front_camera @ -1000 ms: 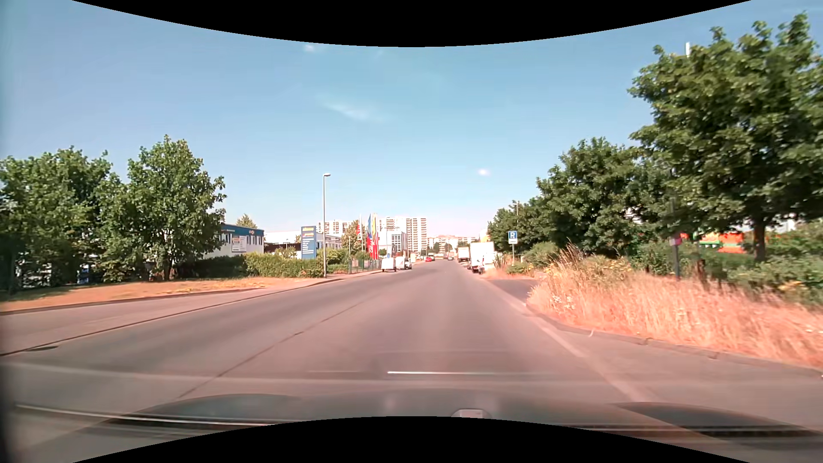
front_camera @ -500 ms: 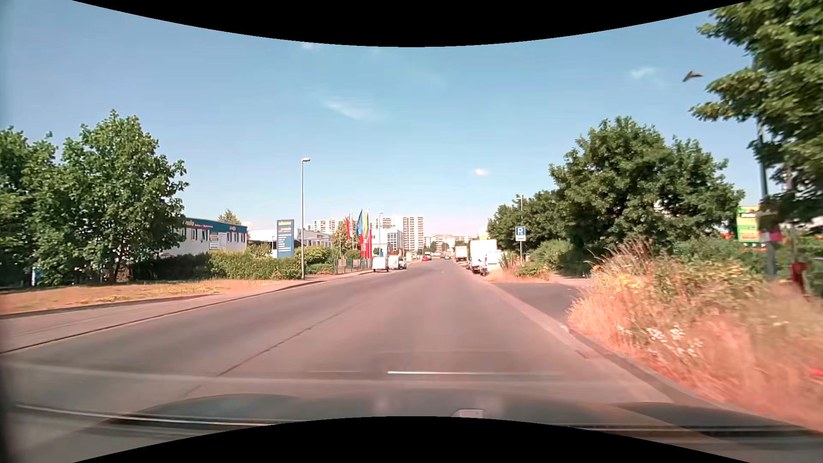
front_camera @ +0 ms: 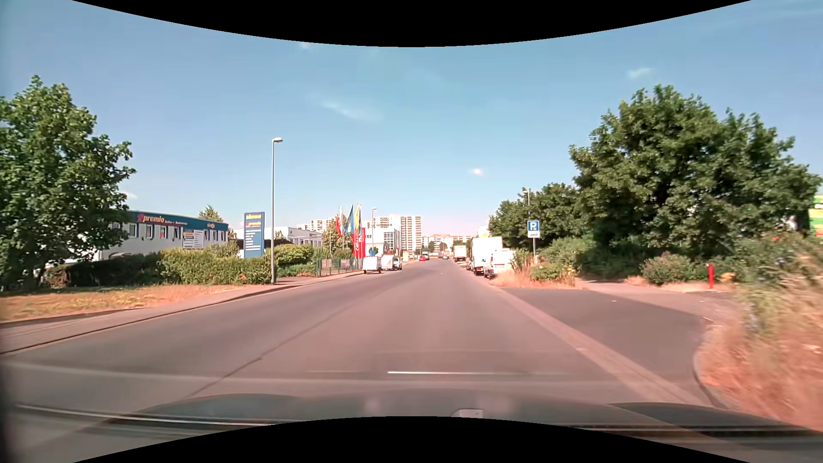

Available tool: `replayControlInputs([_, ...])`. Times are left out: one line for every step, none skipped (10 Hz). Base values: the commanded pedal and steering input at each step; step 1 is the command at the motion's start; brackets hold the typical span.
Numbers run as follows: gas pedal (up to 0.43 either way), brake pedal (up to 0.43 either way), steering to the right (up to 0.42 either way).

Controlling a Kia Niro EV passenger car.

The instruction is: Follow the waypoints while adhering to traffic rules and regulations

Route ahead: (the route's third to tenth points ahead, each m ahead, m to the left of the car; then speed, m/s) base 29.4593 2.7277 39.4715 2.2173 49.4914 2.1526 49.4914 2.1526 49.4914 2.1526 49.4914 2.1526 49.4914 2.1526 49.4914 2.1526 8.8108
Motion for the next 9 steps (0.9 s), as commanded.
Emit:
replayControlInputs([0.169,0.0,0.003])
replayControlInputs([0.177,0.0,0.003])
replayControlInputs([0.177,0.0,0.003])
replayControlInputs([0.177,0.0,0.003])
replayControlInputs([0.177,0.0,0.004])
replayControlInputs([0.177,0.0,0.004])
replayControlInputs([0.177,0.0,0.004])
replayControlInputs([0.177,0.0,0.004])
replayControlInputs([0.177,0.0,0.004])
